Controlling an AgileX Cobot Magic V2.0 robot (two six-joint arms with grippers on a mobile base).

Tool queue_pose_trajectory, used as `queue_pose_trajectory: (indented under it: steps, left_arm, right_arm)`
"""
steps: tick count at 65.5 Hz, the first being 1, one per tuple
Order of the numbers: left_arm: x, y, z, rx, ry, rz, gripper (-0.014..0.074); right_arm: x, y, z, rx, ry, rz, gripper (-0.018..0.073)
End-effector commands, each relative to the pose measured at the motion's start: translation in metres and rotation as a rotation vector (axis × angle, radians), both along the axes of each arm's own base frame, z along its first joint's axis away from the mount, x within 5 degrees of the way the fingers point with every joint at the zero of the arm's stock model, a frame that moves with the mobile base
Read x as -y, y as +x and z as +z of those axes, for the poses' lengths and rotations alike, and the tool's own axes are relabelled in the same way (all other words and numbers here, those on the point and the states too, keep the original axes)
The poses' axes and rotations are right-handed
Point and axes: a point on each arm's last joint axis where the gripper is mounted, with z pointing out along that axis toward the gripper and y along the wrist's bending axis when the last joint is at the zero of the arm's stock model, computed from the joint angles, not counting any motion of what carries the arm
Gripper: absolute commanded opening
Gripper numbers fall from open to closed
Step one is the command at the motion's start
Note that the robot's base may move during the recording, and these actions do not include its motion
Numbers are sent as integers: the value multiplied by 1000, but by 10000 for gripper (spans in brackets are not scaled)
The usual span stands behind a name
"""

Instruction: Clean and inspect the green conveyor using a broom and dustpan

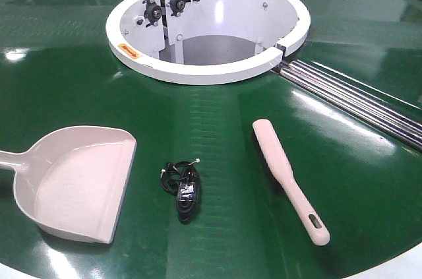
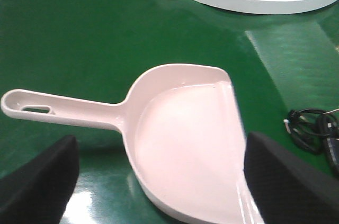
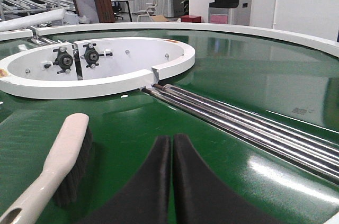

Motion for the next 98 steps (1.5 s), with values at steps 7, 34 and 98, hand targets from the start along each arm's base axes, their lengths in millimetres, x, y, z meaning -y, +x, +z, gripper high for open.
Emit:
queue_pose_trajectory:
  steps: [7, 34, 98]
  left_arm:
    - [-3, 12, 52, 18, 175, -59, 582]
    - [-5, 90, 90, -287, 706, -427, 582]
    - [-16, 192, -2, -768, 1074, -902, 503]
  right_arm:
    - [0, -1, 6, 81, -13, 0, -9]
    - [0, -1, 6, 81, -13, 2, -9]
    - [0, -1, 6, 81, -13, 2, -9]
